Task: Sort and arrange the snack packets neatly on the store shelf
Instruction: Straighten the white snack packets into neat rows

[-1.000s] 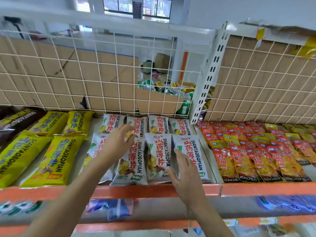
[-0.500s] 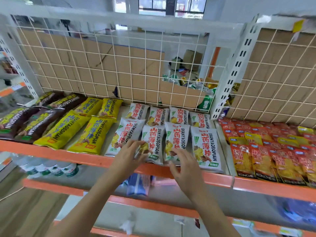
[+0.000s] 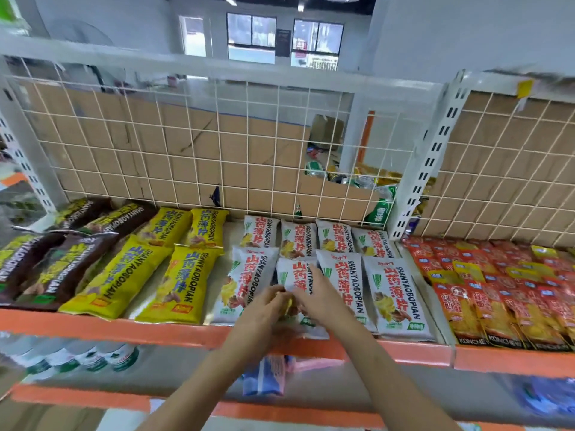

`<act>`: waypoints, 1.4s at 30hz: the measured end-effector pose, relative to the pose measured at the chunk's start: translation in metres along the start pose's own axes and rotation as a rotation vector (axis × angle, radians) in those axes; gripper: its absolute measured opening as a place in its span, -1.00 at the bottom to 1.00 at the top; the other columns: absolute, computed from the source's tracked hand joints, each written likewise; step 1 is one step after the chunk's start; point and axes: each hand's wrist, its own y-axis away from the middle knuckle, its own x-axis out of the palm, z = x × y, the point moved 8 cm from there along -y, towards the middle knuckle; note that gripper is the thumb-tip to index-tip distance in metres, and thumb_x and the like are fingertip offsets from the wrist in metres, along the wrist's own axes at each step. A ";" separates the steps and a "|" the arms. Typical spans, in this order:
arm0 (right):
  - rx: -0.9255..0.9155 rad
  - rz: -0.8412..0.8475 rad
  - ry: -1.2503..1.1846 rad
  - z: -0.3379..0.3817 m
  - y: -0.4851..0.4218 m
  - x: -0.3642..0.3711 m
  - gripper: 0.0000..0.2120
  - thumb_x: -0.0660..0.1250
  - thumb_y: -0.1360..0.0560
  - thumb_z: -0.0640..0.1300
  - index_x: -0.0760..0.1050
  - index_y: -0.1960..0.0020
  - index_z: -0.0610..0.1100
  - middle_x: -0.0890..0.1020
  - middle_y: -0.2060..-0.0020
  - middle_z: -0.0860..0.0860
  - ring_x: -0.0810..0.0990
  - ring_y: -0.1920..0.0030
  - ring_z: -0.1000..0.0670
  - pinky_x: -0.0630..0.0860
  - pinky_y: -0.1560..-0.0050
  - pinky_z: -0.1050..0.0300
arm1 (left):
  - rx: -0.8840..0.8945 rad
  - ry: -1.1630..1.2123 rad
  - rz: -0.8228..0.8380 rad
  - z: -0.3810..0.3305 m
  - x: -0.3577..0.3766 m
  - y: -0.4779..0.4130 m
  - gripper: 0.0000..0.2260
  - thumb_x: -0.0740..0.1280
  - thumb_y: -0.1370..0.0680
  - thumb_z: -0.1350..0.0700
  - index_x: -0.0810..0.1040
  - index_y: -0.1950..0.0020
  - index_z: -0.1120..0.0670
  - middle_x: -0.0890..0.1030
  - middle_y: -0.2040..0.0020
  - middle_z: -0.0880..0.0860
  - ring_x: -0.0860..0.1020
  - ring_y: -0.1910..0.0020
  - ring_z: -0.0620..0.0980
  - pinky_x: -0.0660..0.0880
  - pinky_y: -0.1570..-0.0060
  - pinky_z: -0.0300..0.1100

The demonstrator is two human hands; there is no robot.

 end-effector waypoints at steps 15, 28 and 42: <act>0.215 -0.107 -0.477 -0.015 -0.018 0.002 -0.21 0.44 -0.38 -0.17 0.08 -0.47 -0.05 0.39 -0.32 -0.11 0.46 -0.24 -0.14 0.46 -0.22 -0.13 | 0.124 -0.133 0.080 0.008 0.002 -0.013 -0.37 0.22 -0.50 -0.25 0.10 -0.45 -0.03 -0.04 -0.52 -0.05 0.04 -0.49 -0.02 0.04 -0.41 -0.13; 0.051 -0.252 -0.448 -0.004 -0.009 -0.007 -0.33 0.28 -0.54 -0.21 -0.01 -0.52 -0.05 0.19 -0.47 -0.01 0.18 -0.45 0.01 0.20 -0.23 0.24 | 0.042 0.041 -0.022 0.000 -0.015 -0.014 -0.31 0.29 -0.52 -0.10 -0.05 -0.51 -0.09 -0.16 -0.51 -0.10 -0.07 -0.51 -0.04 0.06 -0.43 -0.14; -0.136 -0.200 0.110 0.024 -0.039 -0.057 -0.70 0.15 -0.58 -0.21 0.44 -0.29 -0.13 0.52 -0.24 -0.05 0.47 -0.23 -0.03 0.38 -0.25 0.08 | 0.105 -0.205 0.139 -0.010 0.014 -0.040 -0.35 -0.16 -0.50 -0.33 -0.27 -0.49 -0.09 -0.34 -0.49 -0.02 -0.39 -0.45 -0.01 -0.31 -0.44 -0.09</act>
